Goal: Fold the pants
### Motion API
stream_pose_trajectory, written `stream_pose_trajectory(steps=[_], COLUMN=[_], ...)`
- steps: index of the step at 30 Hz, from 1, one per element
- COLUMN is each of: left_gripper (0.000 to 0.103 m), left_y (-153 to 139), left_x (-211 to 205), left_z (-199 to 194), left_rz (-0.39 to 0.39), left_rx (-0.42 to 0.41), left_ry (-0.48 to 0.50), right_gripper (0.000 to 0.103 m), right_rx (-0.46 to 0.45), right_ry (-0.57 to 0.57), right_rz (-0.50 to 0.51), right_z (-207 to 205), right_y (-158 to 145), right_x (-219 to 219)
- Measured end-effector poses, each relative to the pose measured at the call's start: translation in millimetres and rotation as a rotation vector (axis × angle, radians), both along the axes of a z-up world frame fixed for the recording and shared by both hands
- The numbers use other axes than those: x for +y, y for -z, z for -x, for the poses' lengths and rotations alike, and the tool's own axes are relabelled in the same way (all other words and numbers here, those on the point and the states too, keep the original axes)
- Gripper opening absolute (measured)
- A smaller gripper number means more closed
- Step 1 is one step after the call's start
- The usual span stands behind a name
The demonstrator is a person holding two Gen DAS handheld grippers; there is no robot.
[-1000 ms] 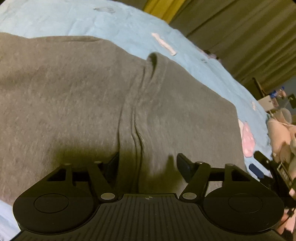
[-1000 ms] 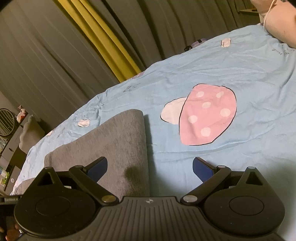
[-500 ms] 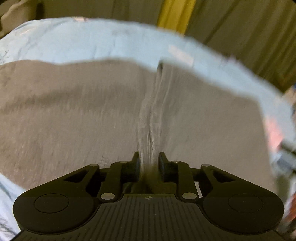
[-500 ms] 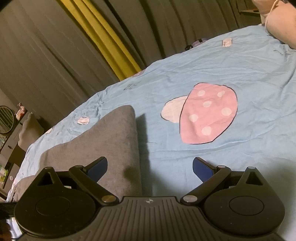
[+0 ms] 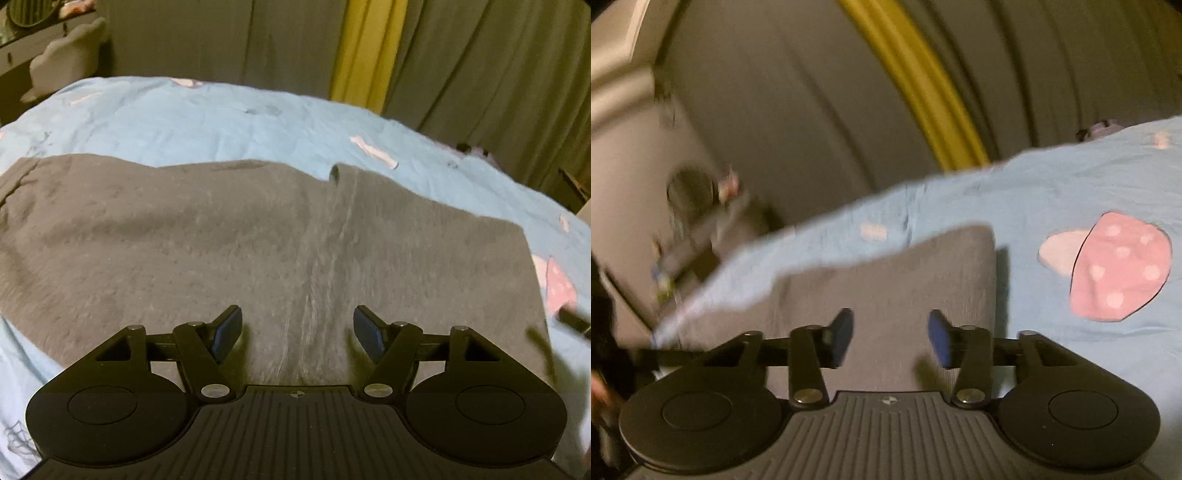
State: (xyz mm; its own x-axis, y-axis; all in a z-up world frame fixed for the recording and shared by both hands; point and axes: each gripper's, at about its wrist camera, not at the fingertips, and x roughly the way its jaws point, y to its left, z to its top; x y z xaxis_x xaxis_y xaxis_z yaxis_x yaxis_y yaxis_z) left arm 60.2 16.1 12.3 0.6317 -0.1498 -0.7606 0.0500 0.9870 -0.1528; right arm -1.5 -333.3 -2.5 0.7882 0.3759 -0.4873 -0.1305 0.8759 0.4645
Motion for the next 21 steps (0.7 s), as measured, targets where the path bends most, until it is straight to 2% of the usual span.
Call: stream_pose_trajectory(steps=[3, 5, 6, 8, 9, 11, 14, 16, 21], left_gripper=[0.078, 0.079, 0.080, 0.081, 0.084, 0.082, 0.082, 0.083, 0.082], left_y=[2, 10, 16, 30, 33, 29, 13, 2, -16], left_x=[-11, -21, -26, -31, -31, -26, -22, -23, -35], left_z=[5, 8, 8, 7, 7, 7, 4, -6, -44], left_rz=[-0.036, -0.098, -0.137, -0.185, -0.188, -0.158, -0.135, -0.148, -0.164], left_rx=[-0.003, -0.001, 0.011, 0.053, 0.059, 0.045, -0.032, -0.076, -0.141], left_ry=[0.058, 0.089, 0.095, 0.096, 0.086, 0.075, 0.084, 0.088, 0.043], right_gripper=[0.041, 0.043, 0.049, 0.052, 0.052, 0.053, 0.061, 0.071, 0.074], right_rx=[0.175, 0.146, 0.131, 0.122, 0.123, 0.130, 0.136, 0.129, 0.107], right_ry=[-0.041, -0.064, -0.074, -0.087, -0.082, -0.070, -0.067, -0.073, 0.009], right_rz=[0.141, 0.242, 0.263, 0.237, 0.220, 0.208, 0.232, 0.232, 0.226], right_z=[-15, -13, -12, -11, -11, -13, -13, -15, -13], right_y=[20, 19, 17, 17, 17, 17, 20, 18, 16], right_x=[16, 28, 31, 31, 28, 26, 29, 32, 22])
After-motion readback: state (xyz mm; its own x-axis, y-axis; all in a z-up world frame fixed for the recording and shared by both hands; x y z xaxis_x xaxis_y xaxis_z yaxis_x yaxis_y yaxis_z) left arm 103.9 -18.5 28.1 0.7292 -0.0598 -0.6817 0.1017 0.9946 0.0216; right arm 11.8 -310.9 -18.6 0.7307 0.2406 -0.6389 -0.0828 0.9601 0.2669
